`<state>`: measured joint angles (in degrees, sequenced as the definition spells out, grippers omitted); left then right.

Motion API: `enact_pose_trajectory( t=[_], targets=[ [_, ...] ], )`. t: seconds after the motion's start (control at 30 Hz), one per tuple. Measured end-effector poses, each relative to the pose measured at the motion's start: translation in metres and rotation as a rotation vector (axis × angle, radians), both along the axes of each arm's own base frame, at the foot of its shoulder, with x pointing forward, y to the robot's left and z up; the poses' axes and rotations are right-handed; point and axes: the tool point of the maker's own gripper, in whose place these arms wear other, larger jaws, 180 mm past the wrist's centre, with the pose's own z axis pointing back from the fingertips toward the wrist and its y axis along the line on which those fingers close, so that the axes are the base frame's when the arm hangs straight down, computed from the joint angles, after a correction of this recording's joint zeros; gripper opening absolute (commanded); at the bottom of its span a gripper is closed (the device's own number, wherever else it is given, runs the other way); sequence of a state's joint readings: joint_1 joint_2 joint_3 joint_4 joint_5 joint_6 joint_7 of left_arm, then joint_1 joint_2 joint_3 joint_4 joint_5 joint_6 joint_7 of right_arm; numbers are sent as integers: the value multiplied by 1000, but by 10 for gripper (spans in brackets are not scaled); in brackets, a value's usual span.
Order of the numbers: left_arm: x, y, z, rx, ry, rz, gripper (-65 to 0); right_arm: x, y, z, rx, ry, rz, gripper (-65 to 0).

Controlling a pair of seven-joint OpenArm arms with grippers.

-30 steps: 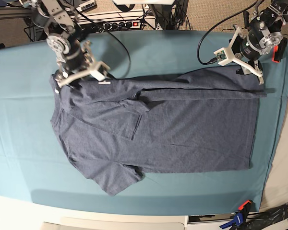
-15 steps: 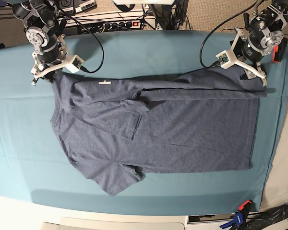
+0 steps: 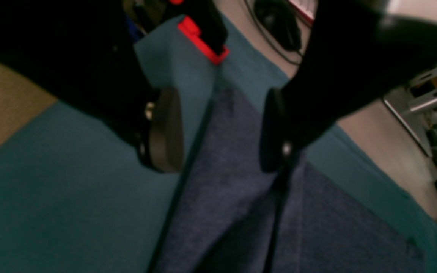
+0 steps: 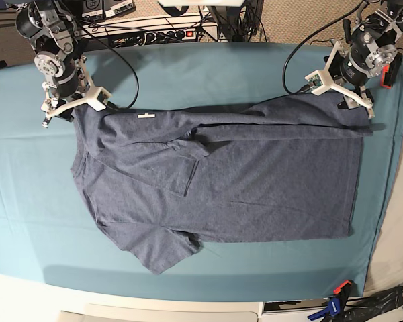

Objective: Fold the T-shirt properly
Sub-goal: 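Move both grippers to the shirt's shoulder corners again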

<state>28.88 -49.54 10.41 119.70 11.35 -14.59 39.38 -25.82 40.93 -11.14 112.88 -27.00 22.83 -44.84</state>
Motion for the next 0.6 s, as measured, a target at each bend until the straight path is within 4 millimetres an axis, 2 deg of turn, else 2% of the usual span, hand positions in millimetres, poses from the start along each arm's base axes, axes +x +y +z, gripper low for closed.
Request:
enact_pose_trajectory(
  t=[0.13, 0.33, 0.5, 0.6],
  targets=[
    [2, 1, 1, -2, -11, 8, -308, -11, 10, -13, 55, 89, 21, -384],
    [2, 1, 1, -2, -11, 8, -308, -16, -6, -24, 19, 120, -12, -384],
    [2, 1, 2, -2, -12, 9, -308, -6, -22, -26, -15, 99, -34, -384],
    [2, 1, 2, -3, -12, 10, -308, 0, -23, -25, -9, 87, -32, -384]
  ],
)
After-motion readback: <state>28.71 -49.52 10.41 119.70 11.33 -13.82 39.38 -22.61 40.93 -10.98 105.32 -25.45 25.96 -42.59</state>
